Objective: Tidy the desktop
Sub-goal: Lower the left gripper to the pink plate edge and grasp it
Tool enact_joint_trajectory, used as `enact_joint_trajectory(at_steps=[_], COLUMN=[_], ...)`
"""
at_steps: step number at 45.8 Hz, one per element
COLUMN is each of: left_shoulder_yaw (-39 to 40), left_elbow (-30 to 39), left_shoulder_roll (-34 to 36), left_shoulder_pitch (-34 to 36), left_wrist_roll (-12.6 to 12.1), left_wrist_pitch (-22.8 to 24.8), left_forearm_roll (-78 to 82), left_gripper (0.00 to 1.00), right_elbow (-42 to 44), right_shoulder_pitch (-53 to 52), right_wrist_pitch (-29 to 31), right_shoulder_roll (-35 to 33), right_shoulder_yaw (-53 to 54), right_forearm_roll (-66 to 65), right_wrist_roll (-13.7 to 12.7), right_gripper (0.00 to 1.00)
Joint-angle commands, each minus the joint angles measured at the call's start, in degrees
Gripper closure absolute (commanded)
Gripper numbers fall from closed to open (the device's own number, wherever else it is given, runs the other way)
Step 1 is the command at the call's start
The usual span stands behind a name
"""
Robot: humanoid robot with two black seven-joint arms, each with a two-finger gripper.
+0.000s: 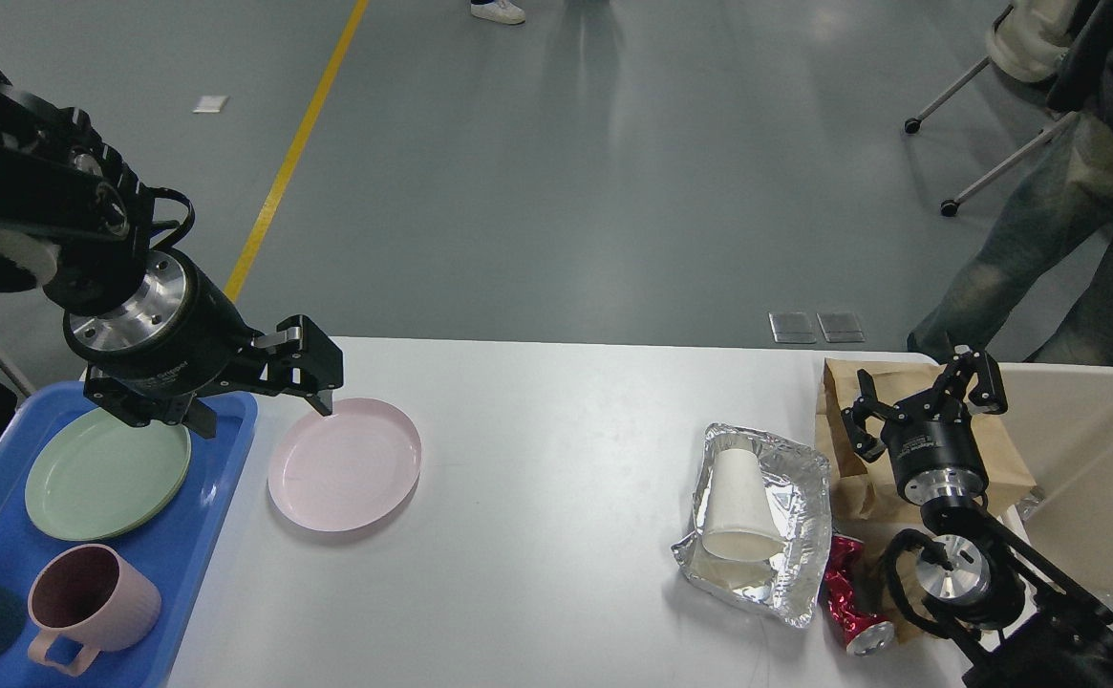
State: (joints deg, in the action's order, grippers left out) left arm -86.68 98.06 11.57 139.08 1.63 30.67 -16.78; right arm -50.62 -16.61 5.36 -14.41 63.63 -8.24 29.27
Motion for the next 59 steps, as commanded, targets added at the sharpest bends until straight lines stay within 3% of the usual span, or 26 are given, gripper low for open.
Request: enact_joint_trajectory(at_steps=[1,11,17,27,34,47,59], left_shoulder_yaw=[-0.9,-2.4,-0.4,13.4,21.1,28.8,33.5], left_elbow=[-1.3,-2.6,-6.6,-18.9,-28.8,-41.2,-48.2], left_shoulder_roll=[0.7,3.1,6.8,15.4,16.5,14.6,9.4], left_shoulder_pitch=[-4.8,-17.8,-27.9,-46.7,-57.3,-66.1,-72.6], left_wrist_roll=[-0.1,-0.4,-0.1,-0.1,-0.7,-0.9,-1.0], left_wrist_pitch=[-4.4,-19.6,-25.1,-27.9,-27.8,-27.9,-28.6], left_forearm_roll=[-4.4,-15.2,-15.9,-15.1,-10.9,-4.2,0.6], left_gripper=[0.06,0.06,0.06,0.06,0.06,0.06,0.11], right_elbow=[0.0,0.0,0.0,0.0,0.0,0.0,0.0], right_shoulder_pitch=[0.0,0.0,0.0,0.0,0.0,0.0,0.0], right_wrist_pitch=[0.0,0.0,0.0,0.0,0.0,0.0,0.0], right_shoulder_roll=[0.0,0.0,0.0,0.0,0.0,0.0,0.0], right_shoulder_yaw=[0.0,0.0,0.0,0.0,0.0,0.0,0.0], right_forearm_roll=[0.0,0.1,0.0,0.0,0.0,0.0,0.0], right_wrist_roll=[0.0,0.0,0.0,0.0,0.0,0.0,0.0], right_gripper=[0.00,0.00,0.00,0.00,0.00,0.00,0.00])
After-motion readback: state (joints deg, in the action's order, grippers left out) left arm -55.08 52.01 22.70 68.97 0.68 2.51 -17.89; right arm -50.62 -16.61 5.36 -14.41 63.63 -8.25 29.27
